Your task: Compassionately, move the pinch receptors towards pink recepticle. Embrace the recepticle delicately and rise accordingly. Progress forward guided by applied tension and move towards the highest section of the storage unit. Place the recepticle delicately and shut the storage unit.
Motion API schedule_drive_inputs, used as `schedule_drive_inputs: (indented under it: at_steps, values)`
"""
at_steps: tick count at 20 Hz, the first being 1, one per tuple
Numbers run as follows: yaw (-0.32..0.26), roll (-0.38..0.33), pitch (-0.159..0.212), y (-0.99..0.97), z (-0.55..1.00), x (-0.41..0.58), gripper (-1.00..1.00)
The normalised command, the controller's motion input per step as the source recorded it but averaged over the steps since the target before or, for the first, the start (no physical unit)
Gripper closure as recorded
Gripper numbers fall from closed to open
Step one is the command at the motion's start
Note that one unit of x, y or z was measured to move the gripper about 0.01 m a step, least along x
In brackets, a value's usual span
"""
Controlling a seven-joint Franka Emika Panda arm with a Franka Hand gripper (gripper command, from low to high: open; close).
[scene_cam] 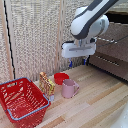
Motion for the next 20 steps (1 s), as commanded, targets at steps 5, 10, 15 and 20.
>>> schedule_drive_inputs:
  at_steps: [5, 10, 15, 20]
  values:
    - [0.086, -0.031, 0.000, 0.00, -0.31, -0.073, -1.00]
    - [0.104, -0.046, 0.001, 0.00, -0.34, -0.041, -1.00]
    - [0.106, -0.062, 0.007, 0.00, -0.40, -0.005, -1.00]
    - [0.157, -0.066, 0.000, 0.00, -0.38, 0.061, -1.00]
